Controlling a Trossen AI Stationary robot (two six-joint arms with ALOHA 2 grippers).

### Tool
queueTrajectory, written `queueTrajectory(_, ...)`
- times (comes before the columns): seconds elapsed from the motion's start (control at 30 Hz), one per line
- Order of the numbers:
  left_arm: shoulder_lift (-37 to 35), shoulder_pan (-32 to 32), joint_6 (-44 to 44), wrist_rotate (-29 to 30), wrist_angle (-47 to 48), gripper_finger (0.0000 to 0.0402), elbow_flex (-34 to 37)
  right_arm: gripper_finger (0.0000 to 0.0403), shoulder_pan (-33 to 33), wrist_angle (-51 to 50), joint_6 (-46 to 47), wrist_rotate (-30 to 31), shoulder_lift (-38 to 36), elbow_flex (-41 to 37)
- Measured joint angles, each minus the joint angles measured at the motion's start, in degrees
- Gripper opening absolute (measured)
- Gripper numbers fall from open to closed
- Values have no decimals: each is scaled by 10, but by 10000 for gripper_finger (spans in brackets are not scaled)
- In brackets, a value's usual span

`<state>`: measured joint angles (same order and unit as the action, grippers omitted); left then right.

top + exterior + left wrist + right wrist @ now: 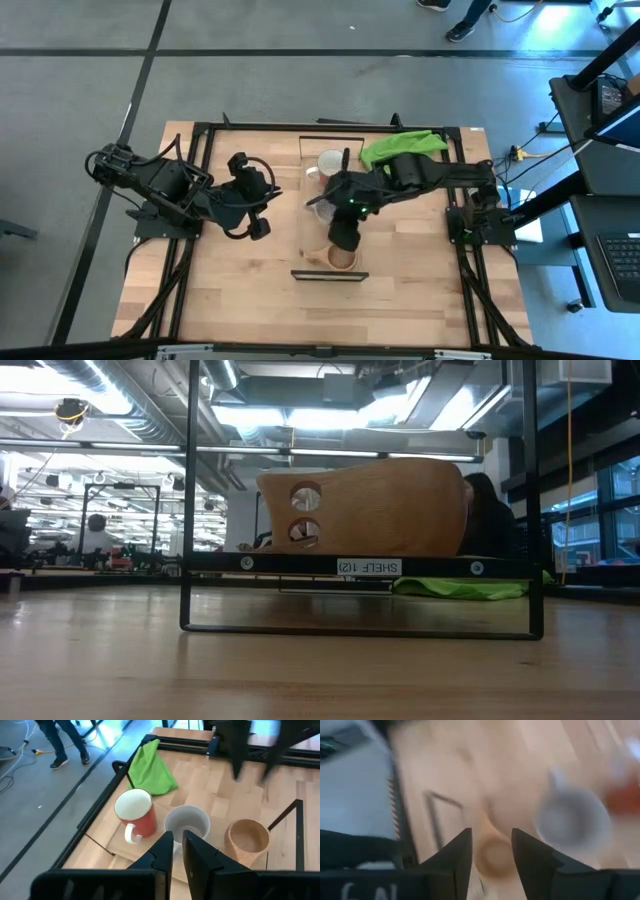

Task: Stack small to large cups/mugs on shelf
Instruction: Put the brown mug on the shelf

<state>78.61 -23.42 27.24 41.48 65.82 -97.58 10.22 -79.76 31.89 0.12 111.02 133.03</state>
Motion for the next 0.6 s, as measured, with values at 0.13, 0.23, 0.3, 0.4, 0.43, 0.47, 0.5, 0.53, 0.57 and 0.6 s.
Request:
queueTrajectory(0.13, 0, 0, -4, -2, 7, 35, 0, 139, -16, -108, 38, 6, -1, -30)
queueTrajectory(0.23, -1, 0, -4, -5, 6, 35, 19, 139, -17, -86, 25, 4, -14, -75)
queueTrajectory(0.3, -7, -3, -2, -7, 3, 35, 51, 139, -16, -66, 24, 0, -26, -104)
queueTrajectory(0.4, -39, -16, 17, -9, -51, 35, 119, 139, -9, -63, 36, 2, -51, -163)
queueTrajectory(0.43, -53, -19, 20, -10, -79, 35, 144, 139, -5, -48, 36, 2, -63, -187)
queueTrajectory(0.47, -69, -21, 20, -13, -106, 35, 171, 139, -2, -28, 36, 2, -78, -213)
queueTrajectory(0.5, -84, -21, 20, -17, -134, 35, 197, 139, 1, -7, 39, 2, -95, -239)
queueTrajectory(0.53, -100, -20, 18, -21, -160, 35, 221, 139, 3, 20, 43, 2, -113, -265)
queueTrajectory(0.57, -118, -19, 13, -23, -188, 35, 244, 139, 6, 52, 53, 2, -133, -296)
queueTrajectory(0.6, -135, -17, 10, -27, -215, 35, 266, 139, 7, 83, 61, 1, -152, -325)
